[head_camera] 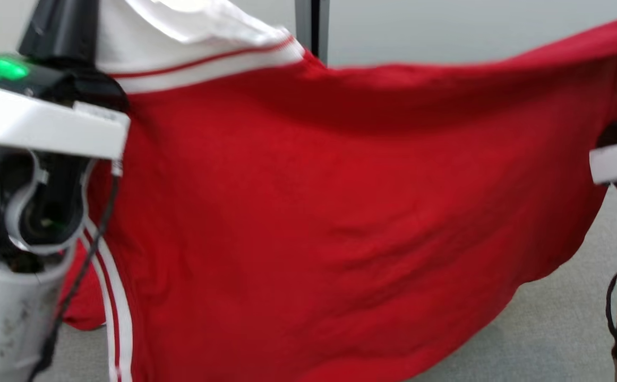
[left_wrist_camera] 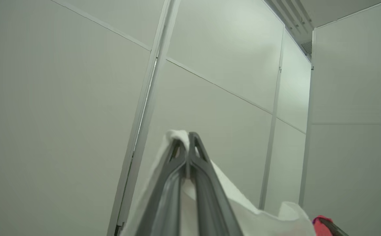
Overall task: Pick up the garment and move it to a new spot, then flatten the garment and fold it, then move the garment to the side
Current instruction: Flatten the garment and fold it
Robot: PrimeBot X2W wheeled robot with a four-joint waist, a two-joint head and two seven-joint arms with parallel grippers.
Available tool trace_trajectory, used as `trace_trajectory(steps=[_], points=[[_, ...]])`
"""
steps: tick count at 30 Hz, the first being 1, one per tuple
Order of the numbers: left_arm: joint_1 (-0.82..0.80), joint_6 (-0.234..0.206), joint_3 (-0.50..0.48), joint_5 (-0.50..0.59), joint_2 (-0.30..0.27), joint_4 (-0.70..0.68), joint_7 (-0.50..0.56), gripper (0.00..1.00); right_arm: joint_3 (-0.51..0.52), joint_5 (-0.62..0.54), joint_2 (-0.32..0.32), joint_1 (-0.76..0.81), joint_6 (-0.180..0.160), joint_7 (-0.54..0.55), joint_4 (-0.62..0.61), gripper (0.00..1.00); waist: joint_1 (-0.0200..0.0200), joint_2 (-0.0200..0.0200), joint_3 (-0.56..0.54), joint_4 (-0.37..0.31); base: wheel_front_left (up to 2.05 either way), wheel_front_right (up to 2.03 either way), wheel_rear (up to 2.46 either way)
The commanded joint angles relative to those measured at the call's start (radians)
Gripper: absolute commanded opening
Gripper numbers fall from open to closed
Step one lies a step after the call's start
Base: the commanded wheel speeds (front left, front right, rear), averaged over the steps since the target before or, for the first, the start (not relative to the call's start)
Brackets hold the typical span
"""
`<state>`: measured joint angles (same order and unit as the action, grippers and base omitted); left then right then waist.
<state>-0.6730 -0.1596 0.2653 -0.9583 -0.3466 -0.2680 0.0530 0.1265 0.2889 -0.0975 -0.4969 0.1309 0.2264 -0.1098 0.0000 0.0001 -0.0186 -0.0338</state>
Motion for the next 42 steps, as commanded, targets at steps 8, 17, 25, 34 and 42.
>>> trace_trajectory(steps=[8, 17, 25, 34, 42], points=[[-0.242, 0.083, 0.001, 0.08, -0.089, 0.23, 0.024, 0.0, -0.047, -0.068, 0.025, -0.327, 0.0, 0.006, 0.196, 0.0, 0.0, -0.0001, 0.223, -0.047, 0.0, 0.0, 0.0], [-0.689, 0.157, -0.001, 0.156, -0.041, 0.611, -0.083, 0.0, -0.023, -0.141, 0.024, -0.809, 0.0, -0.215, 0.556, 0.0, 0.0, -0.0001, 0.402, -0.021, 0.0, 0.0, 0.0], [-0.787, 0.23, 0.046, 0.222, 0.031, 0.861, -0.26, 0.0, 0.034, -0.141, 0.033, -0.889, 0.0, -0.456, 0.806, 0.0, 0.0, -0.0001, 0.478, 0.03, 0.0, 0.0, 0.0], [-0.569, 0.258, 0.091, 0.333, 0.104, 0.973, -0.319, 0.0, 0.016, -0.04, 0.012, -0.678, 0.0, -0.492, 0.994, 0.0, 0.0, -0.0001, 0.496, 0.08, 0.0, 0.0, 0.0], [-0.29, 0.288, 0.115, 0.423, 0.128, 0.956, -0.318, 0.0, -0.001, 0.068, -0.018, -0.509, 0.0, -0.493, 1.097, 0.0, 0.0, -0.0001, 0.432, 0.107, 0.0, 0.0, 0.0]])
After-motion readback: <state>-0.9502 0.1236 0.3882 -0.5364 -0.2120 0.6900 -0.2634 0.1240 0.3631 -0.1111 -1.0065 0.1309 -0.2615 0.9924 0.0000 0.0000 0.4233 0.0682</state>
